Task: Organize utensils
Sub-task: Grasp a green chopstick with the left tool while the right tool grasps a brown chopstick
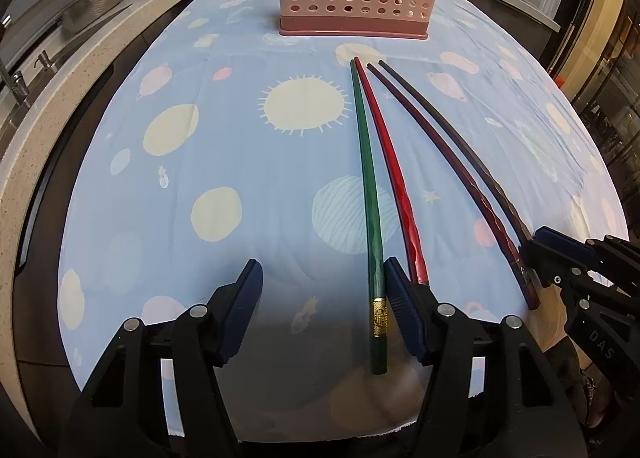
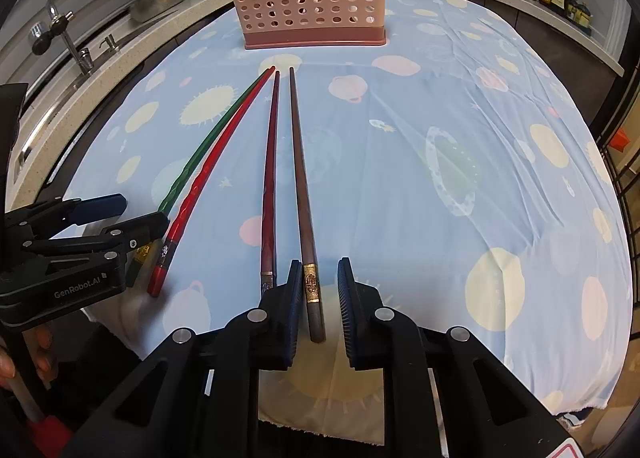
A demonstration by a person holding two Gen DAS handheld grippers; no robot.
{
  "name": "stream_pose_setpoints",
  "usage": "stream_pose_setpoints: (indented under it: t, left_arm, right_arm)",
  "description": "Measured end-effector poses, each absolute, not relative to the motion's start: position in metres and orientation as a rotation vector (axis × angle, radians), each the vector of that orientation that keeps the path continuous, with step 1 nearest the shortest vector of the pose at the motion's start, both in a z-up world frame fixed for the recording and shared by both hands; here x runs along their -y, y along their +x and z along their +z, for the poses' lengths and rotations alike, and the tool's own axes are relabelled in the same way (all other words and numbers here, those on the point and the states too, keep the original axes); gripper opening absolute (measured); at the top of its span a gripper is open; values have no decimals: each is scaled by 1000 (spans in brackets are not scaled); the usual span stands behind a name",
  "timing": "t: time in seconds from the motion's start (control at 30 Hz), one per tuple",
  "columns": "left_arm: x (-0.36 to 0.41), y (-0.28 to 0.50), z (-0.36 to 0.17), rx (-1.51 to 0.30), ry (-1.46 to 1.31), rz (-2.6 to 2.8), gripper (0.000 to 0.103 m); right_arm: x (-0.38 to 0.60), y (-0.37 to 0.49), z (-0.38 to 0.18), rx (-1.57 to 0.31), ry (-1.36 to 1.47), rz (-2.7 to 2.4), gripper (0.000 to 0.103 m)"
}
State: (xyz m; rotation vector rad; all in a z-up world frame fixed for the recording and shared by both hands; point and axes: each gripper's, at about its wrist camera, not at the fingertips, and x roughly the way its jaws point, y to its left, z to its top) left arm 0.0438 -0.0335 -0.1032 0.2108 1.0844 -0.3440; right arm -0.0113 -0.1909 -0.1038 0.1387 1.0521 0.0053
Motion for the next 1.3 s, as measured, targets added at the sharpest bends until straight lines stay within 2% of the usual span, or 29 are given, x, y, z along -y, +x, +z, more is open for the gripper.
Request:
stream_pose_setpoints:
  t: [0.13, 0.2, 0.6, 1.3]
  left_arm:
    - [32, 42, -103, -1073, 213, -342, 48]
    - [31, 41, -102, -1070, 211, -345, 40]
    - [28, 38, -99, -1075, 185, -377, 10]
    - [33, 38, -67, -1022, 158, -401, 8]
  right_arm:
    - [189, -12, -104, -1046, 119, 4, 13]
    - [188, -12, -104, -1045, 112, 7, 8]
    - [189, -13, -103, -1038, 120, 9, 7]
    - [196, -15, -69, -942, 164, 16, 7]
